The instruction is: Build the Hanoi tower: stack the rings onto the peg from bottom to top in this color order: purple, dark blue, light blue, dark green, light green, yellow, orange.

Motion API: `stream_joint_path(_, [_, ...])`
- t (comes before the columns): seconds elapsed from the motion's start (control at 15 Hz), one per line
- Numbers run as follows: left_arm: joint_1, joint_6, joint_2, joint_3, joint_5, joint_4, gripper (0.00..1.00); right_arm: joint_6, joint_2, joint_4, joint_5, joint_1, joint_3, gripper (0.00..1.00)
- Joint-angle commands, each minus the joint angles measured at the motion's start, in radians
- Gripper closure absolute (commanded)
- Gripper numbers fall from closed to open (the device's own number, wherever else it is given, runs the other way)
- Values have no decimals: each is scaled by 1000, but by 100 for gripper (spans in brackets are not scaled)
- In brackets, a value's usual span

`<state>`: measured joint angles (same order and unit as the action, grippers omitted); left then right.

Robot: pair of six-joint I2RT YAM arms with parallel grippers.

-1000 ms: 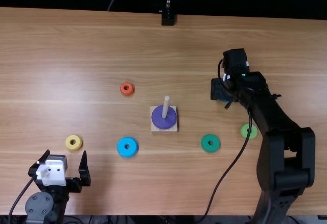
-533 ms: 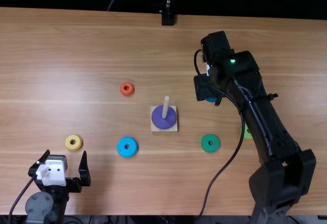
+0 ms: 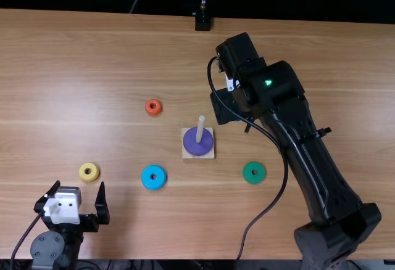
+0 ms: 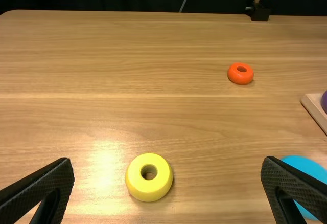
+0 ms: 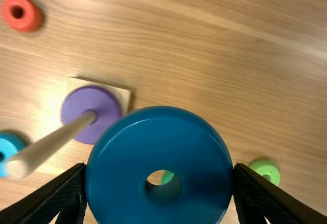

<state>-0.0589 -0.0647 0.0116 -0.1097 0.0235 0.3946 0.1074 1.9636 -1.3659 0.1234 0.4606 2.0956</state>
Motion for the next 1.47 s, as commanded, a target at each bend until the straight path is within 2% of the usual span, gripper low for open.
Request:
stream_joint_path(0.0, [1, 6, -12, 110, 6, 75, 0, 5, -38, -1, 5, 27, 34, 100])
stream_joint_path(0.2, [1, 6, -12, 110, 6, 75, 0, 5, -51, -1, 5, 81, 57, 100])
stream_joint_path(0.33, [1, 6, -12, 110, 6, 75, 0, 44, -51, 1, 5, 110, 63, 100])
stream_joint_path(0.47, [1, 6, -12, 110, 6, 75, 0, 55, -49, 1, 5, 138, 63, 100])
stream_joint_path(1.4, [1, 6, -12, 110, 6, 75, 0, 60, -26, 10, 0, 171, 55, 100])
